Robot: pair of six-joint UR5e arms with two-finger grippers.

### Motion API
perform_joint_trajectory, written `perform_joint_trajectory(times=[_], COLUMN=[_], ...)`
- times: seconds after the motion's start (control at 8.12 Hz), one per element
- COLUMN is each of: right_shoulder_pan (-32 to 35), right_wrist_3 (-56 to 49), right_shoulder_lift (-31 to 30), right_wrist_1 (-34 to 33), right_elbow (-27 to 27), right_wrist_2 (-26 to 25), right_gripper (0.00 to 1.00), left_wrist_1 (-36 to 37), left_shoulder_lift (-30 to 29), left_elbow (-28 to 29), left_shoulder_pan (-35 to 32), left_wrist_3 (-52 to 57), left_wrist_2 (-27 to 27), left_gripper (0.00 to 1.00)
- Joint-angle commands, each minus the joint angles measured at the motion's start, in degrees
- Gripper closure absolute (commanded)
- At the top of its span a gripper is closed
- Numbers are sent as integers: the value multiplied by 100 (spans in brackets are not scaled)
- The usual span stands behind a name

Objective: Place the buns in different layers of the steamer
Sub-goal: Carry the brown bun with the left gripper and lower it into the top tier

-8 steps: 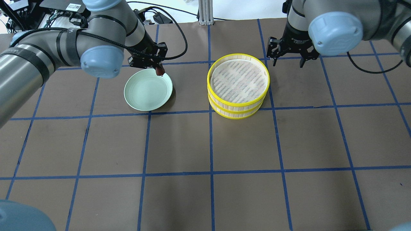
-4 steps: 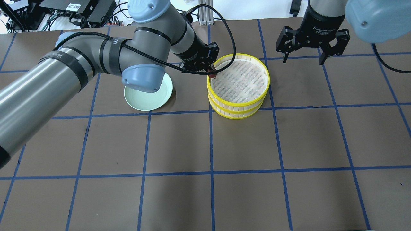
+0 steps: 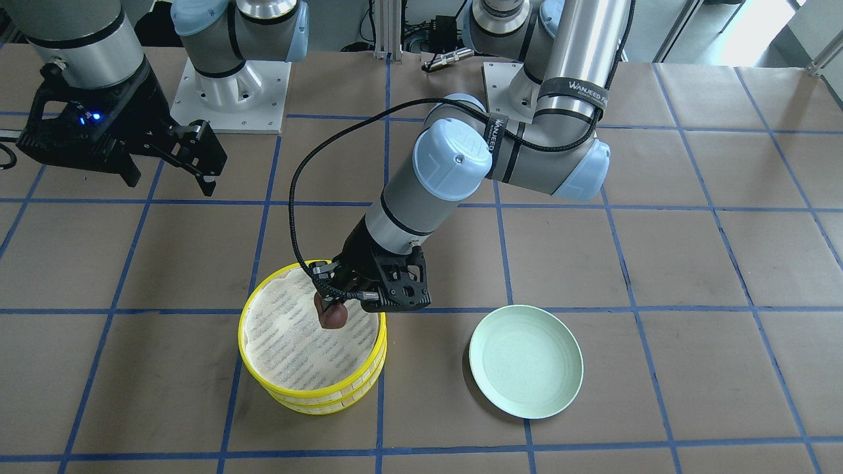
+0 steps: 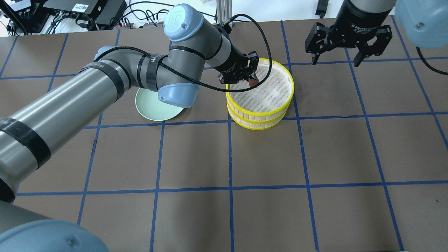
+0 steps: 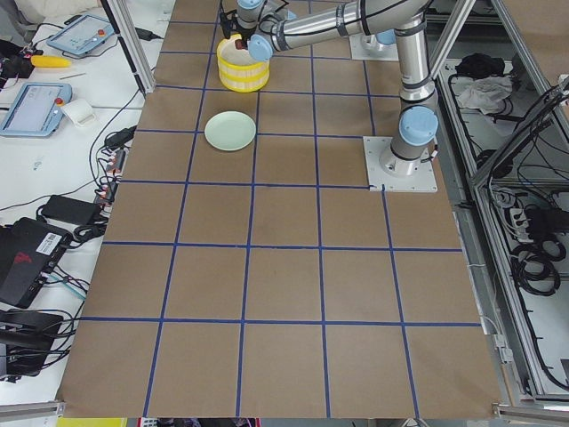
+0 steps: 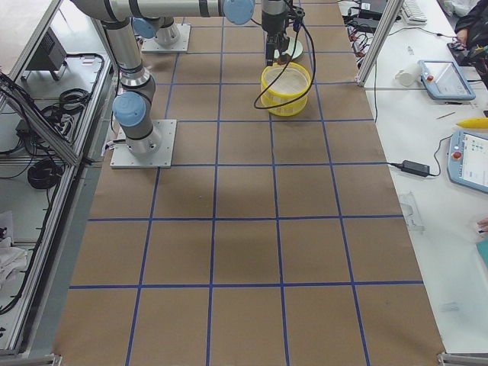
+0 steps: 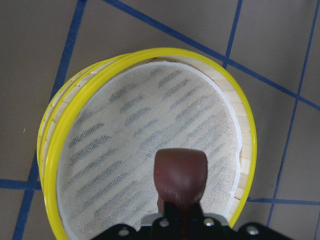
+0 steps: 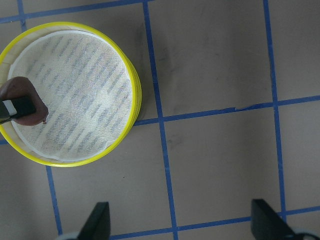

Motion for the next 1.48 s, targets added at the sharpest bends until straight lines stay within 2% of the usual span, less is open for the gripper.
perform_joint_trajectory(times=[0.0,0.37,1.11,1.35], right_shoulder_pan=[-6,2,-6,-6], right_wrist_3=[-149,-167,-175,-167], right_shoulder_lift=[-43,-70,-61,-70], right_wrist_1=[-14,-49,-66,-58], right_elbow=[11,46,64,64], right_wrist_2=[-55,-81,-125,-90], right_gripper=[0,0,0,0], left_wrist_1=[108,143,143,-109], left_shoulder_lift=[-88,-44,-18,113], left_elbow=[16,16,33,139], left_shoulder_pan=[-4,-31,-153,-154], left_wrist_3=[-121,-578,-684,-571], left_wrist_2=[-17,-69,-78,-9], left_gripper=[2,0,0,0])
